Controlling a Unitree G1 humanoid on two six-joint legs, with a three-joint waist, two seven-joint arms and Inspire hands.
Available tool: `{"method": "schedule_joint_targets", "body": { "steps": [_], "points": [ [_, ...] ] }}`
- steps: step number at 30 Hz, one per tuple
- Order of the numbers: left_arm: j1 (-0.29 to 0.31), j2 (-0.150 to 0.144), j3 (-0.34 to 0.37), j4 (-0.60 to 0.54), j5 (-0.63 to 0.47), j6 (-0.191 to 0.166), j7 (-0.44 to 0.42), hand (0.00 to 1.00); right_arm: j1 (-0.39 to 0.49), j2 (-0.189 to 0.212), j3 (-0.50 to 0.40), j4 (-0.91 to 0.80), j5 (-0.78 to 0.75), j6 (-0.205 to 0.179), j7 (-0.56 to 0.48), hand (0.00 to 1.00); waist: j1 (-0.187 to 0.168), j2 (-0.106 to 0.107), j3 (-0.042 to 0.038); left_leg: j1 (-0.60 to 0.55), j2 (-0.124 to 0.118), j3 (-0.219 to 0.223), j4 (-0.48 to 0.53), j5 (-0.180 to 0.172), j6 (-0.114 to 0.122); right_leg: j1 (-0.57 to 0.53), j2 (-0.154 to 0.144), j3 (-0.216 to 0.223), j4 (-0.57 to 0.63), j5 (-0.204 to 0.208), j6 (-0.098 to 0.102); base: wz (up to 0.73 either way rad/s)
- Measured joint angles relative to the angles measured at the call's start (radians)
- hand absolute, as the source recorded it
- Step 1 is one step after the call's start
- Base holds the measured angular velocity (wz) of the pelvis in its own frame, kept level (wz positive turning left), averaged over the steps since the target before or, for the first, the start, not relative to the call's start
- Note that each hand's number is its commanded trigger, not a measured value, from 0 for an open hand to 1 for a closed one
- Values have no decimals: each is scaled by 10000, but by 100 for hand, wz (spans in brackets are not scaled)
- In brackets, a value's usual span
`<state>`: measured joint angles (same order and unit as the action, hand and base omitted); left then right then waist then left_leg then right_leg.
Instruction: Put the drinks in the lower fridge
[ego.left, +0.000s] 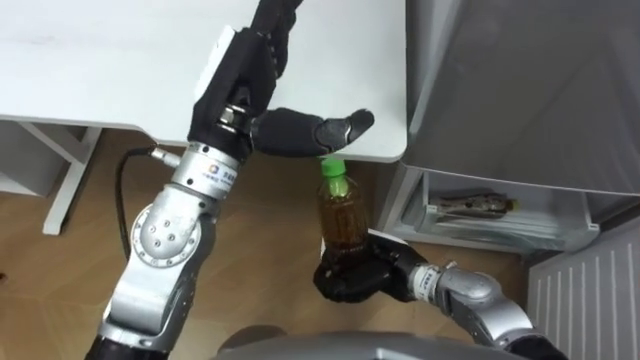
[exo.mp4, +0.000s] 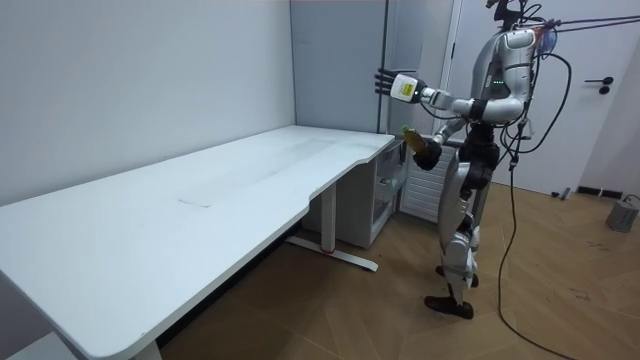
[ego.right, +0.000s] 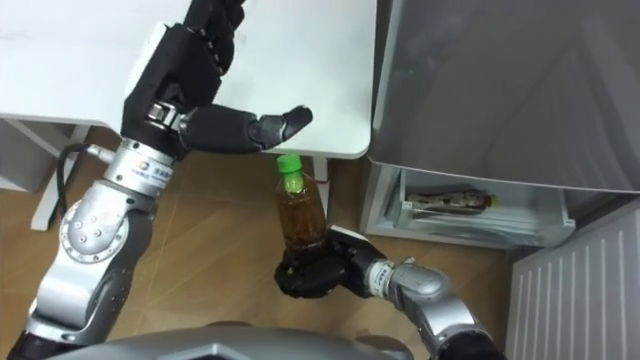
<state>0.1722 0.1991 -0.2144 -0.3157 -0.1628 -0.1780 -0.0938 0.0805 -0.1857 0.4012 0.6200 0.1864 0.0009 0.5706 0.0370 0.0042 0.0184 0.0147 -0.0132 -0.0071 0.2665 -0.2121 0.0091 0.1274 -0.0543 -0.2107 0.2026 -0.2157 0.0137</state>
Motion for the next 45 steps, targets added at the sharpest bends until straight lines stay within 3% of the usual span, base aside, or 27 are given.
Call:
{"method": "schedule_joint_targets", "body": {
  "steps": [4, 10, 20, 23, 28, 30, 34, 39, 41, 45],
  "points": [
    [-1, 50, 678, 0, 8, -236, 184, 0, 11, -129, -27, 0, -52, -5, 0, 100, 35, -75, 6, 34, 2, -10, 4, 8, -5, 14, 0, -7, 0, 0, 0, 0],
    [-7, 2, 1173, 0, 388, -296, 679, 0, 436, -87, -465, -11, -154, -135, 23, 100, 296, -116, 8, 150, -7, 0, -2, 5, -5, 189, -4, -31, -93, 2, 2, 0],
    [6, 17, 1836, 1, 596, -331, 2503, 0, 1027, -328, -965, -95, -335, -134, 34, 100, 793, 133, -66, 468, 1, 2, -288, 60, -34, 445, 18, -36, -175, 23, 1, 0],
    [6, 22, 2974, 4, 758, -332, 3372, 0, 1198, -324, -1487, -122, -355, -133, -46, 100, 819, 179, -85, 505, -2, -5, -288, 63, -37, 469, 19, -38, -187, 21, -1, 0],
    [229, 20, 3726, 32, 773, -342, 4393, 0, 1325, -511, -1745, -133, -372, -121, -123, 100, 1090, 190, -97, 690, -13, 21, -346, 71, -32, 533, 20, 94, -260, 18, 3, -4],
    [488, 20, 3778, 388, 749, -526, 4636, 0, 1412, -485, -1873, -136, -373, -112, -119, 100, 1112, 203, -108, 767, -35, 21, -444, 71, -32, 665, 18, 73, -369, 15, 6, 0],
    [1090, 4, 3704, 1637, 375, -541, 4918, 0, 1454, -446, -1861, -135, -298, -98, -150, 100, 1112, 206, -123, 760, -35, 31, -430, 78, -41, 675, 32, 69, -499, 12, 0, 1],
    [1079, 10, 3683, 2804, -118, -620, 5691, 0, 1465, -411, -1774, -133, -322, -98, -334, 100, 1175, 151, -129, 776, -49, 23, -477, 79, -42, 672, 23, 64, -517, 12, 1, 0],
    [1071, 20, 3631, 3938, -141, -692, 6024, 0, 1448, -418, -1781, -153, -339, -97, -459, 100, 1211, 161, -138, 834, -40, 23, -548, 79, -42, 681, 20, 88, -509, 12, 2, -6],
    [1105, 14, 3240, 5078, -251, -653, 6272, 0, 1431, -411, -1781, -166, -395, -73, -582, 100, 1363, 69, -130, 833, -31, 17, -563, 78, -42, 671, 24, 97, -506, 12, 2, 0]
  ]
}}
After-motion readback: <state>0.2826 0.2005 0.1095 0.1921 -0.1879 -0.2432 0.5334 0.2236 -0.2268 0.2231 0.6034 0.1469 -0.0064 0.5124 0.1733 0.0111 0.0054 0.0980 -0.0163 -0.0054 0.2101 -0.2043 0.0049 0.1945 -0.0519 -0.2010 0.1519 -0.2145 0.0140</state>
